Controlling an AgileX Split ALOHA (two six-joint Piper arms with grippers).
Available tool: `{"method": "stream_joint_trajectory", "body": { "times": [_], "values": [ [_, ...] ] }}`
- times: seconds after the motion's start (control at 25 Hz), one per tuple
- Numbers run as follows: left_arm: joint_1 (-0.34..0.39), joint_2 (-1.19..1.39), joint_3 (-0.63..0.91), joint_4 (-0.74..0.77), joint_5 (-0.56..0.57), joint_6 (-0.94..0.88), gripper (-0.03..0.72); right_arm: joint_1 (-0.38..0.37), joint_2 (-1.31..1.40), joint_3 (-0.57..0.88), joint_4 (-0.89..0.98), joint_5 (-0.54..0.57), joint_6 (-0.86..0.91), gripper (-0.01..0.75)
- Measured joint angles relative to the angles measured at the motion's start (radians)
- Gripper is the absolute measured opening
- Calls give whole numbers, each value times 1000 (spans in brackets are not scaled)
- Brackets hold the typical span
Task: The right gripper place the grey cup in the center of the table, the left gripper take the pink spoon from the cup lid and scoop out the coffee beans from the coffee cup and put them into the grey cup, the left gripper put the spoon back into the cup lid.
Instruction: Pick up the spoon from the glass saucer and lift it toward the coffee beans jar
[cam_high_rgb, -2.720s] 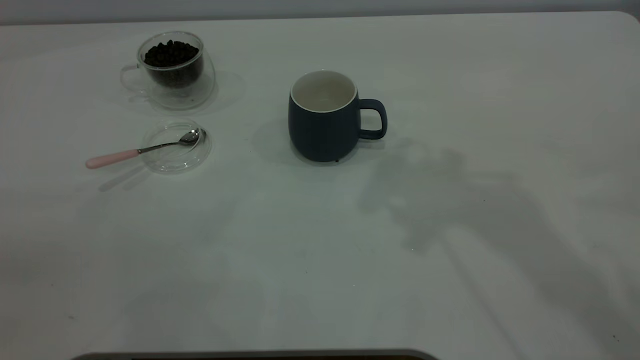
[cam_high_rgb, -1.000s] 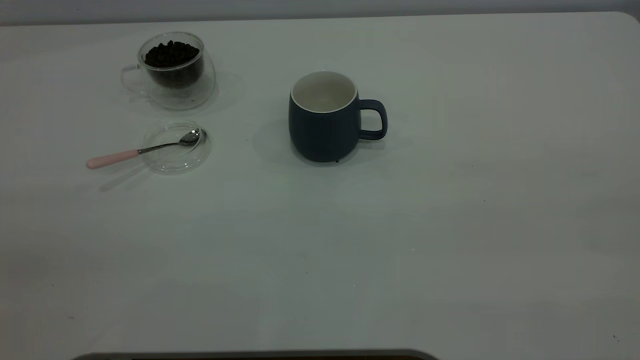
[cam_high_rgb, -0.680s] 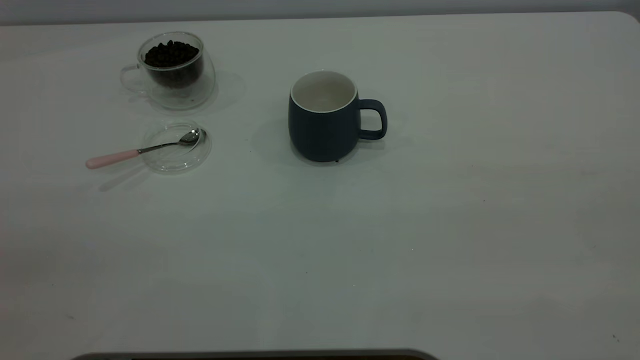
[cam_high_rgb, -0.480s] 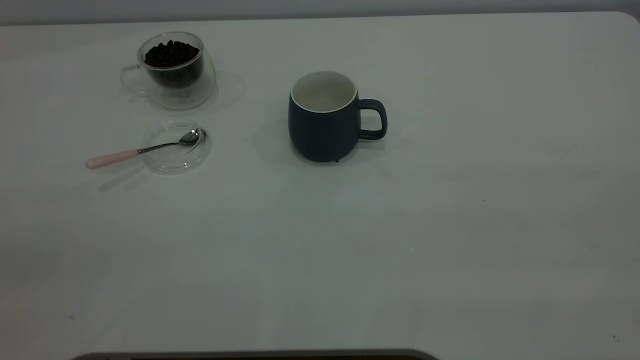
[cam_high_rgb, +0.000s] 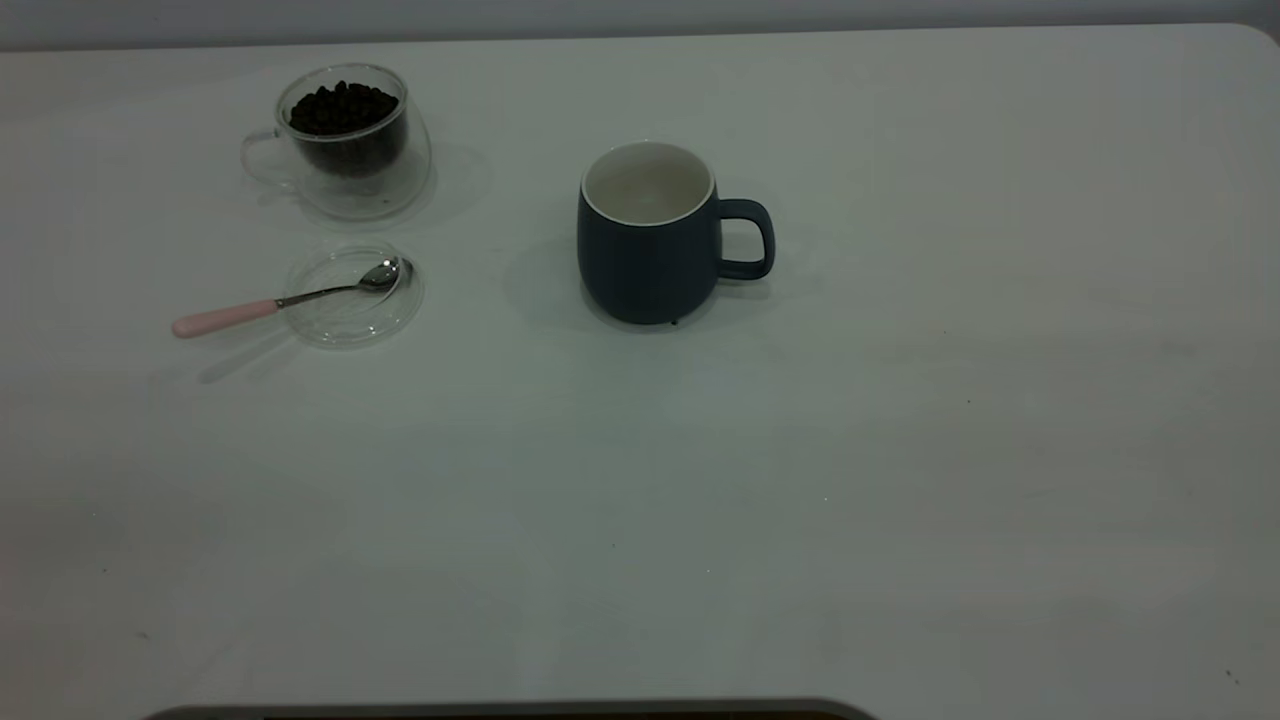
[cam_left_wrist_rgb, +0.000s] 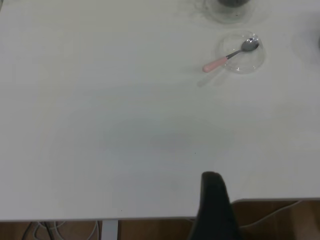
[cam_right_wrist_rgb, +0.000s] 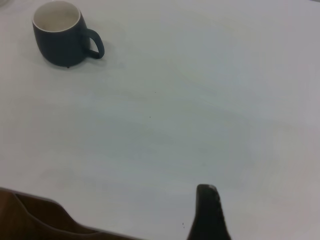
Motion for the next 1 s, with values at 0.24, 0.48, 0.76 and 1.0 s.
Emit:
{"method": "stream_joint_trajectory", "body": {
  "times": [0.24, 0.48, 0.76, 1.0],
  "values": [
    [0, 0, 0, 0, 0, 0, 587, 0, 0, 0, 0, 0, 0, 588],
    [0, 0, 0, 0, 0, 0, 587, 0, 0, 0, 0, 0, 0, 588],
    [0, 0, 0, 0, 0, -1, 587, 0, 0, 0, 0, 0, 0, 588],
    [0, 0, 0, 0, 0, -39, 587, 0, 0, 0, 0, 0, 0, 588]
  ]
}}
